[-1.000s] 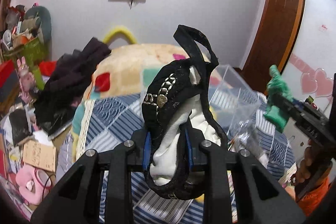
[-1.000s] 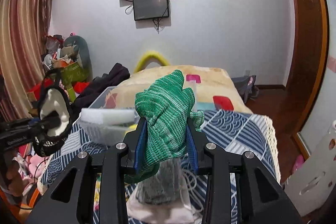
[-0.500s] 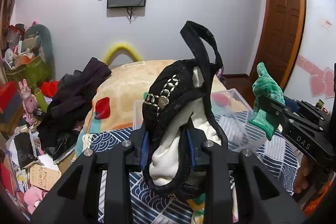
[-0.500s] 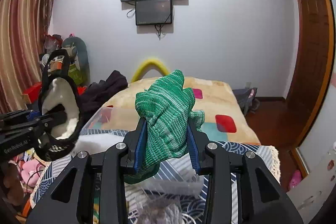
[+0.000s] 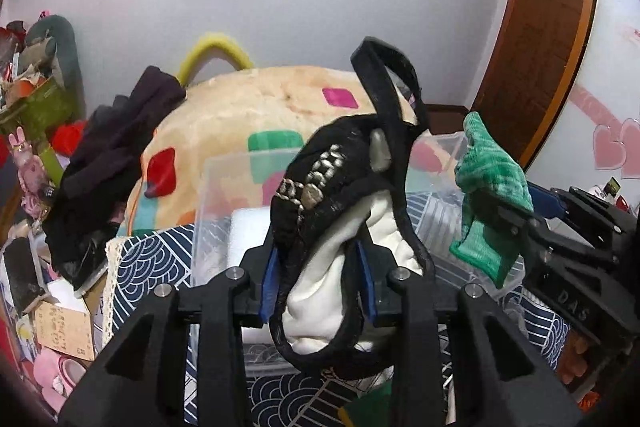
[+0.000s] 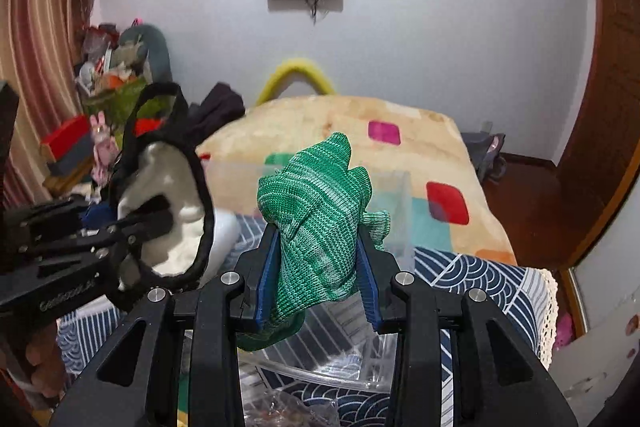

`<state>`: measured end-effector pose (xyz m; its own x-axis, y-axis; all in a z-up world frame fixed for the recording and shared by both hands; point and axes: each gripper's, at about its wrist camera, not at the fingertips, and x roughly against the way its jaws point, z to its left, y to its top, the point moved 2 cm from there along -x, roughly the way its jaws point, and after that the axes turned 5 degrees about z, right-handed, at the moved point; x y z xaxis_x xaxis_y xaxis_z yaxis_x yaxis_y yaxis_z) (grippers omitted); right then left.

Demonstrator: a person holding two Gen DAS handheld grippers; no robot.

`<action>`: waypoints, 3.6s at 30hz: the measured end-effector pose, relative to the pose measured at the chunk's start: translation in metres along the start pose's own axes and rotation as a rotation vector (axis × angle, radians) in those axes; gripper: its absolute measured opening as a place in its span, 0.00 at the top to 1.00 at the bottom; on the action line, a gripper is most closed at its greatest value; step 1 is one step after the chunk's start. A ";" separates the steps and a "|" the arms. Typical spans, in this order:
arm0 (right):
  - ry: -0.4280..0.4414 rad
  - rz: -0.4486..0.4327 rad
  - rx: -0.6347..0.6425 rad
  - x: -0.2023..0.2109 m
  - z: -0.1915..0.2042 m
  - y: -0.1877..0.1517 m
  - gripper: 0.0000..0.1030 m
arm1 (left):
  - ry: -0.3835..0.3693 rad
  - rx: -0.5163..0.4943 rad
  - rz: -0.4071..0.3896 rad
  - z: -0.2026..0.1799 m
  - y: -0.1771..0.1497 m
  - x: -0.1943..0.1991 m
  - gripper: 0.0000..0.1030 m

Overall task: Organize soft objects
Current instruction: 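Place the cloth bag into the clear box with the left tool while the right tool drops the glove in, then grasp the green-and-yellow sponge with the left tool while the right tool grasps the bagged silver glove, then place the sponge into the clear box with the left tool while the right tool drops the bagged glove in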

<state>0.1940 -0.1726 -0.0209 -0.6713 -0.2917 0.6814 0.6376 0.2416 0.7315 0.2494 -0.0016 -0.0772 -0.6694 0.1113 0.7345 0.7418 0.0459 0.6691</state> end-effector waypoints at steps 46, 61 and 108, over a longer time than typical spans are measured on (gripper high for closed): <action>0.000 0.063 -0.071 0.047 -0.015 -0.084 0.08 | -0.036 -0.033 0.153 -0.020 -0.118 0.024 0.07; 0.054 0.100 -0.025 0.043 -0.006 -0.107 0.26 | -0.095 -0.079 0.206 -0.045 -0.106 -0.024 0.23; 0.066 -0.102 0.016 0.065 0.008 -0.026 0.71 | 0.040 -0.118 -0.152 -0.024 -0.038 0.082 0.32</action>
<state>0.1309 -0.1902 0.0045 -0.7055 -0.3753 0.6012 0.5610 0.2227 0.7973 0.1651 -0.0176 -0.0398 -0.7762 0.0719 0.6264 0.6237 -0.0579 0.7795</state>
